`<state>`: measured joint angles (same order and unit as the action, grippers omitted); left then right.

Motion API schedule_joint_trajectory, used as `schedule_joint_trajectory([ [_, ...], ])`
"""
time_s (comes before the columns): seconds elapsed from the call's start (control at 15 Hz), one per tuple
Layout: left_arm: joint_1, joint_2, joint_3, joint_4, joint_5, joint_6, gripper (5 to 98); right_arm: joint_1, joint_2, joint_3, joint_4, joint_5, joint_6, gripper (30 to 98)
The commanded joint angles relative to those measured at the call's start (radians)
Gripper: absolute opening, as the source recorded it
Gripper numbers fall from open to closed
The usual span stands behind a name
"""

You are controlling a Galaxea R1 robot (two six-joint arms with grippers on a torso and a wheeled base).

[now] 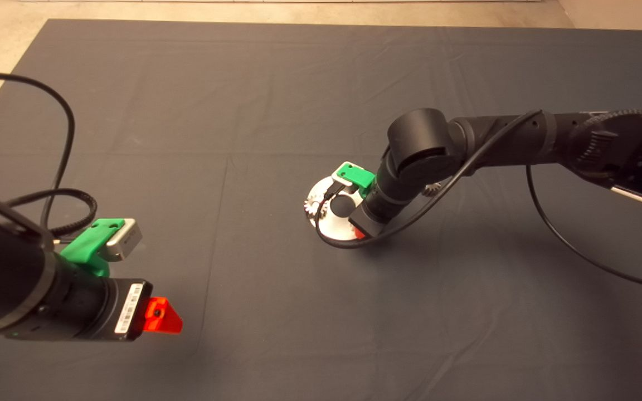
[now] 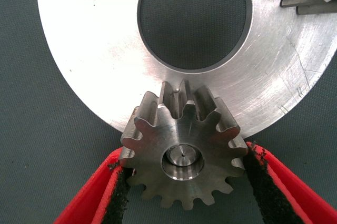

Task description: Remove an incorrectly installed larger gear and replace it with the correct smaller gear

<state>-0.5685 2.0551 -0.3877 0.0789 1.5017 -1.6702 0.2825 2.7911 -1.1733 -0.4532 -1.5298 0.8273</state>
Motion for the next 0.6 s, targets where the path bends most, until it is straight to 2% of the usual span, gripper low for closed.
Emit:
schedule_joint_trajectory([
  [0.0, -0.005, -0.002, 0.017, -0.019, 0.009, -0.002, 97.7, 0.018, 0.012, -0.014, -0.036, -0.128, -0.008, 56.6],
  [0.53, -0.005, -0.003, 0.017, -0.019, 0.009, -0.002, 97.7, 0.018, 0.034, -0.038, -0.036, -0.128, -0.010, 56.3],
])
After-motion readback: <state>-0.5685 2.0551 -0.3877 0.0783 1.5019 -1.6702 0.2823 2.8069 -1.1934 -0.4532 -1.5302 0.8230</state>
